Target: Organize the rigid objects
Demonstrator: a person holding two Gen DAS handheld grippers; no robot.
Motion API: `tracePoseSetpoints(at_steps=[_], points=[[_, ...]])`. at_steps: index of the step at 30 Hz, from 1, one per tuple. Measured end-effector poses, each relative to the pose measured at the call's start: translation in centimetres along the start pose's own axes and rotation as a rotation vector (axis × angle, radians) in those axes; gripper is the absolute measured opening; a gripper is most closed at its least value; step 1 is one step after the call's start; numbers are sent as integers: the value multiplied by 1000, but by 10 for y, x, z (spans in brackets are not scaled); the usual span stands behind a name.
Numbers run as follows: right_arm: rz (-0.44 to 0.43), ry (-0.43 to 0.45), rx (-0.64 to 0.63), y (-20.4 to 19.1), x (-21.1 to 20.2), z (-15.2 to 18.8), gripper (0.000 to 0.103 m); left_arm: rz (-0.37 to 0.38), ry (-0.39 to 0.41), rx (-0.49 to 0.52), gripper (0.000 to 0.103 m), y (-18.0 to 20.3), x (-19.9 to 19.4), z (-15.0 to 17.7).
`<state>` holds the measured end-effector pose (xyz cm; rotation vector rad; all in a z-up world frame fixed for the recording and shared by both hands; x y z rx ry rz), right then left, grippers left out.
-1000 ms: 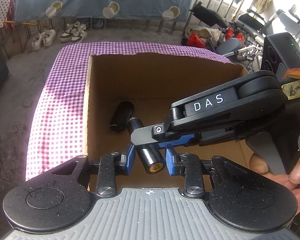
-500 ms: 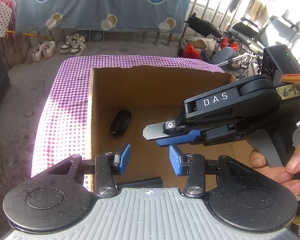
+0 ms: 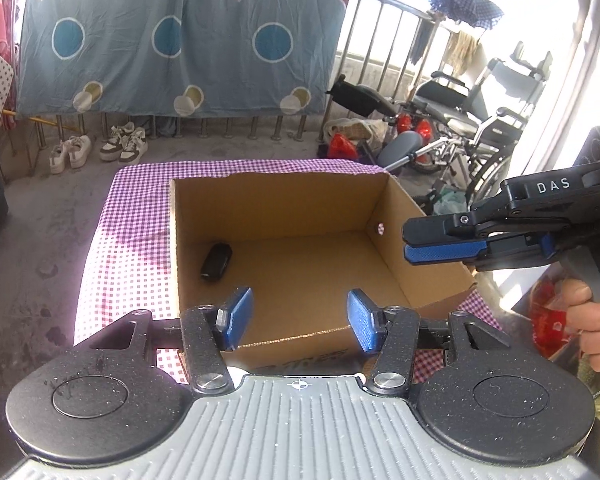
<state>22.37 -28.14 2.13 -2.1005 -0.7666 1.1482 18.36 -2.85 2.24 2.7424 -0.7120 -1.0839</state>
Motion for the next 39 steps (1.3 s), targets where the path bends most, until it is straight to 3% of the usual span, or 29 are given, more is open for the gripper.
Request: tracePoseSetpoints(at_steps=[7,8,11,13,17,26,33,39], points=[[42,-17,-63,-17,-18,12,30,-12,51,-2,53,-7,-11,5],[42,-27,-74,-24,-15,12,34,-25,61,-1,54,-10,-13,3],[44,-58,-99,-39,1,6,61,-68,90,-4,56,-27,-15,-2],[52,-86,-108,-45,16,1,61,-85,101,-7,57,-39,-16,-5],[111,-218,-11,-30,61,-5,75,-86,99,-19,59,-63,-10,-6],[265,-504,122,19,152,10,80,-13,65,-69,61,-92,7,9],[348,-654,156,43,178,29,95,15,63,-74,62,-102,11,11],[372,-721,192,52,193,40,98,32,51,-90,62,-107,16,15]])
Point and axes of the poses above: each gripper's, at about its wrist camera, not at the fingertips, and x roughly the way its jaws point, y to its right, z to its underside, the point moved 10 cm from there along x, roughly the way its jaws point, and after that the axes turned 5 degrees about z, right-handed, at the moved point
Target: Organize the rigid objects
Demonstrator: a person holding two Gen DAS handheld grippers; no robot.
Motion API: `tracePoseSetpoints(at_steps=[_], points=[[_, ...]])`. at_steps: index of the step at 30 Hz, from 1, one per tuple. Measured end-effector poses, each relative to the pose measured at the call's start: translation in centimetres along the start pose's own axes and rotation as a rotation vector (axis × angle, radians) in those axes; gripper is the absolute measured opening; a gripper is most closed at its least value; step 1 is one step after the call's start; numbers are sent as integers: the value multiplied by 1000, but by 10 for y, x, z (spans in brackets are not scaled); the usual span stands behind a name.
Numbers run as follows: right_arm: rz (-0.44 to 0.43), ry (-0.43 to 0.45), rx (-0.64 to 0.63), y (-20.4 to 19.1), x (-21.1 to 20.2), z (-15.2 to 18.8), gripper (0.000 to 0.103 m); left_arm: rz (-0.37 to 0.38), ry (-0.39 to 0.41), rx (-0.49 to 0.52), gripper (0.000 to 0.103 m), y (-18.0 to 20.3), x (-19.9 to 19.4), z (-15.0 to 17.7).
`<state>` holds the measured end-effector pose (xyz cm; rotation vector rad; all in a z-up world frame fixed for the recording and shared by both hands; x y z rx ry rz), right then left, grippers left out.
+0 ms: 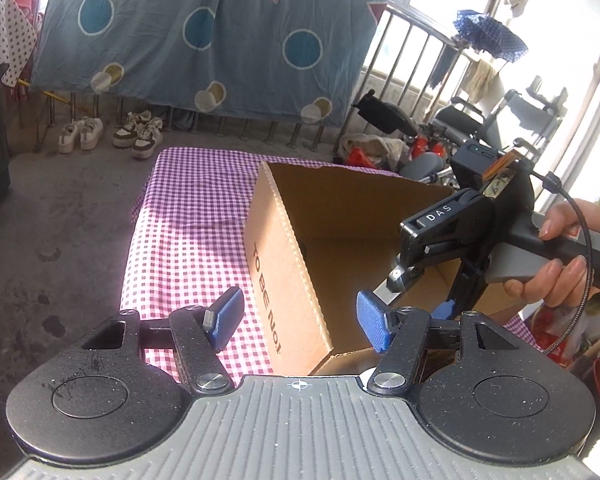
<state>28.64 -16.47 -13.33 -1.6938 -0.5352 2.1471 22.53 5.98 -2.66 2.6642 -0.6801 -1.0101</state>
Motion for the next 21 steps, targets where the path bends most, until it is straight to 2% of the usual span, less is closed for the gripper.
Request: tracePoseSetpoints(at_steps=[5,10,19,21], points=[[-24,-60,38,1,18,-5,98,-7,3,-7,62,-4,-1,-1],[-83,-76,45,-8,25,-8,99,-19,5,-15,62,-7,-2,-1],[-230,3,46,-33,3,-25,99,-18,9,-35,62,-12,-4,-1],[-215,28,49,-33,1,-32,99,-22,6,-40,62,-14,-4,-1]])
Point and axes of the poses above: each gripper's, at about its wrist camera, not at the fingertips, and x roughly the way its jaws point, y to its right, z to its underside, the point moved 10 cm from there along x, roughly the way its jaws point, and after that the axes turned 5 degrees about z, right-handed, at the moved point
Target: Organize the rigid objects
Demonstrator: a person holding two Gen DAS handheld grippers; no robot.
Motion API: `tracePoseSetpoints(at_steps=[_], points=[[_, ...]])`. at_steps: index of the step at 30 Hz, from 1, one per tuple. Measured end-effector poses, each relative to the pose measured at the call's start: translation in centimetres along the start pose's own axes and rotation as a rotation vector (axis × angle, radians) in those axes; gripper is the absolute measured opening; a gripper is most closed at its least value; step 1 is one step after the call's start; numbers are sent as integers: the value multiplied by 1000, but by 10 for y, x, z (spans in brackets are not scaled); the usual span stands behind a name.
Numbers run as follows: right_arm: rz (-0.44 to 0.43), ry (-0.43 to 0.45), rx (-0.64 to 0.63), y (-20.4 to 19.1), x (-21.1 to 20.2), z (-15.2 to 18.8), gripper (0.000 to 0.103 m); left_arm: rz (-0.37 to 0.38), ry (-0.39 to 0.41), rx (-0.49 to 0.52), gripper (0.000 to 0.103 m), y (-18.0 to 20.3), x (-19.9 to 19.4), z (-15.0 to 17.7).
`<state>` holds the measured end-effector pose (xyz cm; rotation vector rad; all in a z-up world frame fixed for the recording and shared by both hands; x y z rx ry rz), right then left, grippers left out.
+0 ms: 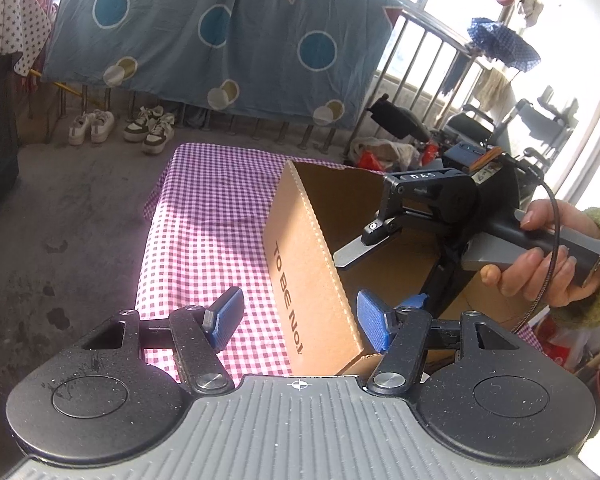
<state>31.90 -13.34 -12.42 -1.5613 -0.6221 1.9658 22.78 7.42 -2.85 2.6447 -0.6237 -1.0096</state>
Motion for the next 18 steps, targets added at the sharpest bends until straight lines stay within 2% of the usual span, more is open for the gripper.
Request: tracePoseSetpoints(at_steps=[3,7,10,14,18], points=[[11,-4,31,5,0,1,99,-1,3,-1,62,-2,-2,1],[141,-19,52,28,8,15,99,-4,7,-5,62,-5,-4,2],[178,-46,75,42,10,21,100,-1,6,-17,62,-7,-3,2],[139,-96,115,51,21,23,100,-2,8,-25,62,-9,-2,2],[-21,-69,166,44,26,11,102,-8,8,-29,63,-10,-5,3]])
Point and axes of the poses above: each gripper's, at about its wrist camera, not at the fingertips, and x roughly the way its jaws point, y to its right, z to its underside, the point moved 10 cm from there along x, roughly the way its jaws point, and after that the axes turned 5 degrees about z, right-handed, at the moved point
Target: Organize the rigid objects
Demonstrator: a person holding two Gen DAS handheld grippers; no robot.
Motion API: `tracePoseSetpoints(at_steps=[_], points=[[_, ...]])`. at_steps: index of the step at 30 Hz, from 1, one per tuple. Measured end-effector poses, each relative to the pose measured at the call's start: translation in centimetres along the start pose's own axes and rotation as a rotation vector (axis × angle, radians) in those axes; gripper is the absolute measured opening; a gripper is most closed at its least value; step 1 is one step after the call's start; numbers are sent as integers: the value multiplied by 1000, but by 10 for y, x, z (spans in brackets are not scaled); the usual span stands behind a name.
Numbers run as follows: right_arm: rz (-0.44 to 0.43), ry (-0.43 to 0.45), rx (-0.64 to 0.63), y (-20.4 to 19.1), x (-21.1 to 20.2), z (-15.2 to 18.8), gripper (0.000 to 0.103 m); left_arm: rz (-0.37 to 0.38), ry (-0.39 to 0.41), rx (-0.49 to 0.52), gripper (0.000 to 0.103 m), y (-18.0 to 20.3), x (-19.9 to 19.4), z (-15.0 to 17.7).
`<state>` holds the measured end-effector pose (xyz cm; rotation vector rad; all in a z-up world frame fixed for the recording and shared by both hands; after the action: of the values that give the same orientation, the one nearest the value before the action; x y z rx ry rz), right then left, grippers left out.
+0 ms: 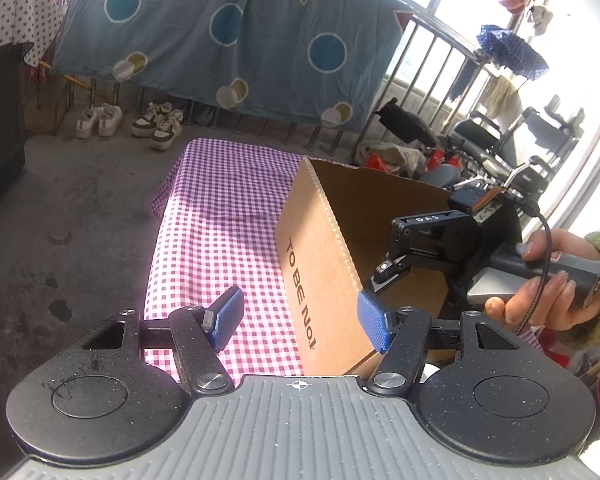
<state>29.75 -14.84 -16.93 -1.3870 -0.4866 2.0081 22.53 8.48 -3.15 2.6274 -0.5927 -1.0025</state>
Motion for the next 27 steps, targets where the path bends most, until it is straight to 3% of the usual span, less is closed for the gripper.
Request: tracePoseSetpoints(at_steps=[7,15,21,27], points=[[-210,113,63,-10,-20,-18,103,-22,-4,-15,63,-8,0,2],[-396,151,124,-20,-18,-31,103,-20,-9,-14,63,-7,0,4],[-426,150,126,-27,-19,-35,103,-24,-8,-16,63,-5,-3,4],[-426,243,50,-31,-60,-20,103,-27,20,-3,63,1,-17,0]])
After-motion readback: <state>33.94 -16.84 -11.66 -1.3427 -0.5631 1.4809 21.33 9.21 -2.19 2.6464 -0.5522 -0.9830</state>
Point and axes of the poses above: each gripper's, at about its wrist camera, not at the fingertips, and x roughly the way its jaws point, y to its right, z to its underside, the point moved 10 cm from there along x, roughly the way its jaws point, and after that the axes turned 5 degrees about z, right-handed, at the moved point
